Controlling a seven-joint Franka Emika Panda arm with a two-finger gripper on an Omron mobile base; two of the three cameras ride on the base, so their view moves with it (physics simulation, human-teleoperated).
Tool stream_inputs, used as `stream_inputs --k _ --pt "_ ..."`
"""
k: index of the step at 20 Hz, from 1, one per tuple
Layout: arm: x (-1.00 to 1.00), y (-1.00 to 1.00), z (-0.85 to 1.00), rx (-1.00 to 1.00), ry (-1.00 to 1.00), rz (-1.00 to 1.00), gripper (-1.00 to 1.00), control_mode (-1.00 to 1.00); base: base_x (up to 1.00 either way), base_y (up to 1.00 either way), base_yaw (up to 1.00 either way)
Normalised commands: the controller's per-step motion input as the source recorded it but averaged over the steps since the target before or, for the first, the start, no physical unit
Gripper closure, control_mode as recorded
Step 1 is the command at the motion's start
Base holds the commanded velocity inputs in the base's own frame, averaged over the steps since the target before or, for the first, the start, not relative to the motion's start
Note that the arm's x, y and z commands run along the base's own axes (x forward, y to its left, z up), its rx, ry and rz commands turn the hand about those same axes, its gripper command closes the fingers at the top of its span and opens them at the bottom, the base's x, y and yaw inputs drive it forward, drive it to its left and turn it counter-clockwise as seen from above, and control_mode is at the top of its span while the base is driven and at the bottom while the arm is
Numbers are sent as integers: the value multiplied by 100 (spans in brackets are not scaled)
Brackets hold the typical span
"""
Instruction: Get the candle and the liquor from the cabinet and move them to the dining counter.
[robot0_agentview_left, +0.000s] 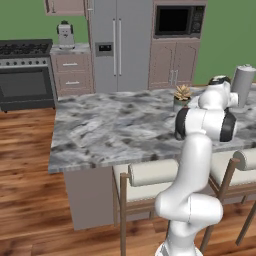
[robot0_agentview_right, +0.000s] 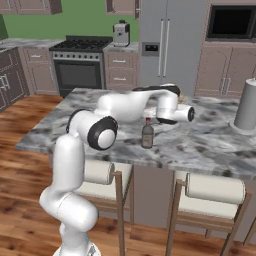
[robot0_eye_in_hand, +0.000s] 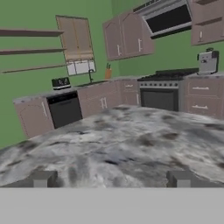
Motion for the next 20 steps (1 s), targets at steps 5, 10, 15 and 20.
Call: stream_inputs --k 5,10,15,20 --pt "-45 6 89 0 1 -11 -100 -100 0 0 0" --pt "-59 33 91 -1 1 -17 -100 -100 0 0 0" --pt "-74 57 86 -4 0 -19 -100 -100 0 0 0" --pt "-71 77 62 -8 5 -22 -100 -100 0 0 0"
